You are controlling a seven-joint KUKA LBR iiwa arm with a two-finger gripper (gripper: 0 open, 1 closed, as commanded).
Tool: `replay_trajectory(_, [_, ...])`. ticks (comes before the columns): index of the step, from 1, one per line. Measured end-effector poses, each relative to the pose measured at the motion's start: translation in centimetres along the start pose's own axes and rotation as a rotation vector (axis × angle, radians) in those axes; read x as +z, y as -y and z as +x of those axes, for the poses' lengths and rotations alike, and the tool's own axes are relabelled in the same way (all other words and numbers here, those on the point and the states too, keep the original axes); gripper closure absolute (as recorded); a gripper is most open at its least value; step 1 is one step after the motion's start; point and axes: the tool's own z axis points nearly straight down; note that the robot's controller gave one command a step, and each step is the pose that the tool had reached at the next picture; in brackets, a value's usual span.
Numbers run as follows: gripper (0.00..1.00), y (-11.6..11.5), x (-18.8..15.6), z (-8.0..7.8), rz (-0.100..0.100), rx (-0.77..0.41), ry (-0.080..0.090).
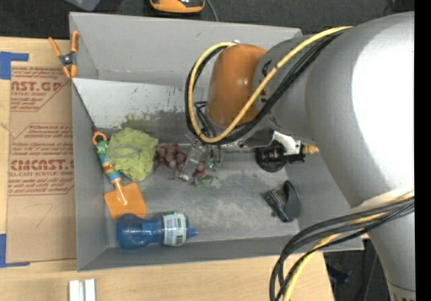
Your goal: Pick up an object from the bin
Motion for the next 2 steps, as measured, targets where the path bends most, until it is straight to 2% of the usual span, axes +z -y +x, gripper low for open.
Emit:
replay_trajectory(1, [1.0,-0.1,-5.0,-0.1,-0.003,-0.001,0.004])
replay_trajectory(2, [1.0,-0.2,-7.7,-0.1,-0.005,-0.001,0.006])
